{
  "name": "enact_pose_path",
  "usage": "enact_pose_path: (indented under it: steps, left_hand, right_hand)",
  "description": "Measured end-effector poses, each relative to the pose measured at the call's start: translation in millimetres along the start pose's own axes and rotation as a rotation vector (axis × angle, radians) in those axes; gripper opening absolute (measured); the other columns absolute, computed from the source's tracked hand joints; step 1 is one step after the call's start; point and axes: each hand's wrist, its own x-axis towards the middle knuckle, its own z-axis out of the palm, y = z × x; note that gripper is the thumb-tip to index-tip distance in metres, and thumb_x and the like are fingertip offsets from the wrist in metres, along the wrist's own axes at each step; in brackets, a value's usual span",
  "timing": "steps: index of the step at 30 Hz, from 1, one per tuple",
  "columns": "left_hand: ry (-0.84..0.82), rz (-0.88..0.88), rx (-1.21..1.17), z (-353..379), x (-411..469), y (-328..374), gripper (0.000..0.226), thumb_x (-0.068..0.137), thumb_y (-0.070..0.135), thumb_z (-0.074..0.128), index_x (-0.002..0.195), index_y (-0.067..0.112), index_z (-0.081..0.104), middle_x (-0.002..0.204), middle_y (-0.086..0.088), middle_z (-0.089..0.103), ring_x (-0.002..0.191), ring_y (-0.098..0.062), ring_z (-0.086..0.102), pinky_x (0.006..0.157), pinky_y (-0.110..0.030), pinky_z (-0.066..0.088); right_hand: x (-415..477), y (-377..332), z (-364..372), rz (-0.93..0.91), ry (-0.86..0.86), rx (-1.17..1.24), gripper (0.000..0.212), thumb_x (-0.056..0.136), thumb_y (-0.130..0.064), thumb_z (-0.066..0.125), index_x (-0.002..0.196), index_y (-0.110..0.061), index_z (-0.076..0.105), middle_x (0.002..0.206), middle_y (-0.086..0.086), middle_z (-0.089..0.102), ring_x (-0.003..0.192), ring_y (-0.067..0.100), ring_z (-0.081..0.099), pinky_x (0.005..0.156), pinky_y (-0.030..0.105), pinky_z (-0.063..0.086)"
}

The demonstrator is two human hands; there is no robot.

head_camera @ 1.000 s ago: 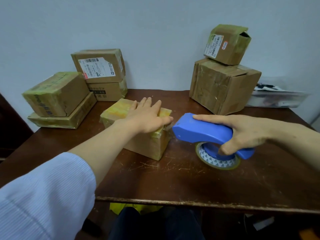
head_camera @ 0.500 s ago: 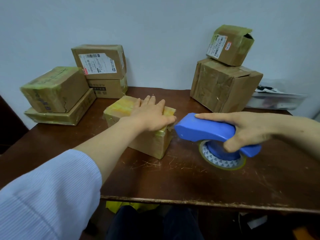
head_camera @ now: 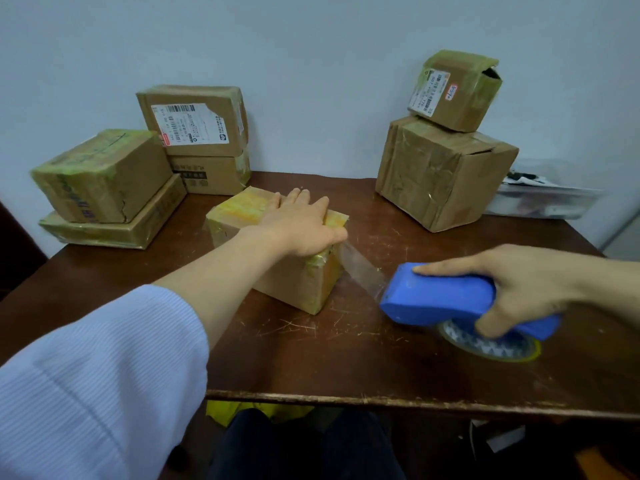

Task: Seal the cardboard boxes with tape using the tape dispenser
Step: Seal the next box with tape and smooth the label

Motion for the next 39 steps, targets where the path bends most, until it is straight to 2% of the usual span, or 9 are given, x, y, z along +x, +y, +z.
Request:
enact_pose_path:
  steps: [3,5,9,13,18,22,29,35,39]
  left_hand:
    - [-0.008,0.0,-0.01,-1.3,-0.9,-0.7,0.099,0.079,0.082,0.033,0.154,0.024,0.007,0.162,-0.008,0.0,0.149,-0.024,-0.004,0.119,-0.047,-0.003]
    - [-0.012,-0.014,-0.005,-0.3,-1.4,-1.5,0.106,0.074,0.085,0.036,0.155,0.023,0.005,0.162,-0.009,-0.001,0.149,-0.024,-0.005,0.119,-0.047,-0.003]
    - [0.026,-0.018,-0.013,2.6,1.6,-2.4,0.089,0.086,0.067,0.043,0.154,0.024,0.006,0.162,-0.008,0.0,0.149,-0.023,-0.005,0.12,-0.045,-0.002]
    - [0.05,-0.018,-0.034,7.0,2.9,-2.4,0.083,0.087,0.062,0.042,0.154,0.024,0.011,0.162,-0.008,0.003,0.149,-0.022,-0.003,0.12,-0.045,-0.001]
    - [0.173,0.008,-0.114,8.7,1.1,-6.1,0.075,0.08,0.062,0.051,0.142,0.023,0.037,0.149,-0.006,0.035,0.142,-0.023,0.021,0.118,-0.047,0.008]
    - [0.248,-0.001,-0.203,7.8,0.5,-6.6,0.063,0.075,0.058,0.059,0.129,0.025,0.049,0.134,-0.001,0.048,0.133,-0.021,0.035,0.117,-0.045,0.013]
    - [0.296,0.007,-0.226,9.4,-0.7,-7.5,0.057,0.078,0.056,0.057,0.127,0.026,0.052,0.131,0.0,0.05,0.131,-0.02,0.037,0.117,-0.045,0.014]
    - [0.301,0.008,-0.23,8.7,-1.9,-7.8,0.058,0.08,0.059,0.053,0.128,0.026,0.051,0.132,0.0,0.049,0.132,-0.02,0.036,0.118,-0.045,0.013]
    - [0.308,0.009,-0.228,9.6,-4.7,-7.3,0.059,0.079,0.057,0.056,0.129,0.027,0.051,0.133,0.001,0.049,0.132,-0.019,0.036,0.118,-0.045,0.011]
  right_hand:
    - [8.8,-16.8,-15.8,0.038,-0.019,-0.086,0.083,0.072,-0.045,0.071,0.131,-0.069,0.017,0.09,-0.023,0.042,0.076,0.004,0.051,0.07,0.021,0.043]
    - [17.4,-31.2,-23.3,0.038,-0.039,-0.137,0.082,0.071,-0.049,0.069,0.136,-0.064,0.023,0.087,-0.023,0.041,0.076,0.004,0.05,0.071,0.024,0.044]
    - [38.1,-65.7,-33.5,0.02,-0.041,-0.189,0.078,0.069,-0.048,0.07,0.139,-0.052,0.035,0.087,-0.018,0.043,0.072,0.003,0.047,0.064,0.023,0.042]
    - [60.1,-91.3,-41.1,0.017,-0.044,-0.183,0.067,0.065,-0.044,0.073,0.129,-0.042,0.053,0.091,-0.011,0.056,0.08,0.012,0.056,0.067,0.028,0.049]
    - [76.9,-112.9,-52.5,0.059,-0.083,-0.153,0.041,0.066,-0.033,0.075,0.105,-0.019,0.07,0.074,-0.005,0.058,0.062,0.013,0.055,0.052,0.021,0.042]
    - [84.3,-110.2,-56.4,0.091,-0.093,-0.113,0.04,0.065,-0.031,0.077,0.103,-0.017,0.071,0.075,-0.005,0.059,0.062,0.012,0.056,0.052,0.02,0.044]
    - [94.6,-110.1,-66.3,0.139,-0.175,-0.022,0.033,0.064,-0.028,0.08,0.091,-0.012,0.071,0.086,0.003,0.066,0.07,0.018,0.061,0.059,0.024,0.048]
    - [98.0,-110.4,-73.1,0.156,-0.304,0.061,0.034,0.076,-0.022,0.072,0.105,-0.005,0.067,0.093,0.008,0.065,0.069,0.018,0.061,0.054,0.02,0.049]
    - [95.5,-101.7,-73.4,0.182,-0.391,0.211,0.014,0.086,-0.018,0.062,0.087,-0.004,0.065,0.071,0.005,0.066,0.05,0.012,0.062,0.047,0.015,0.049]
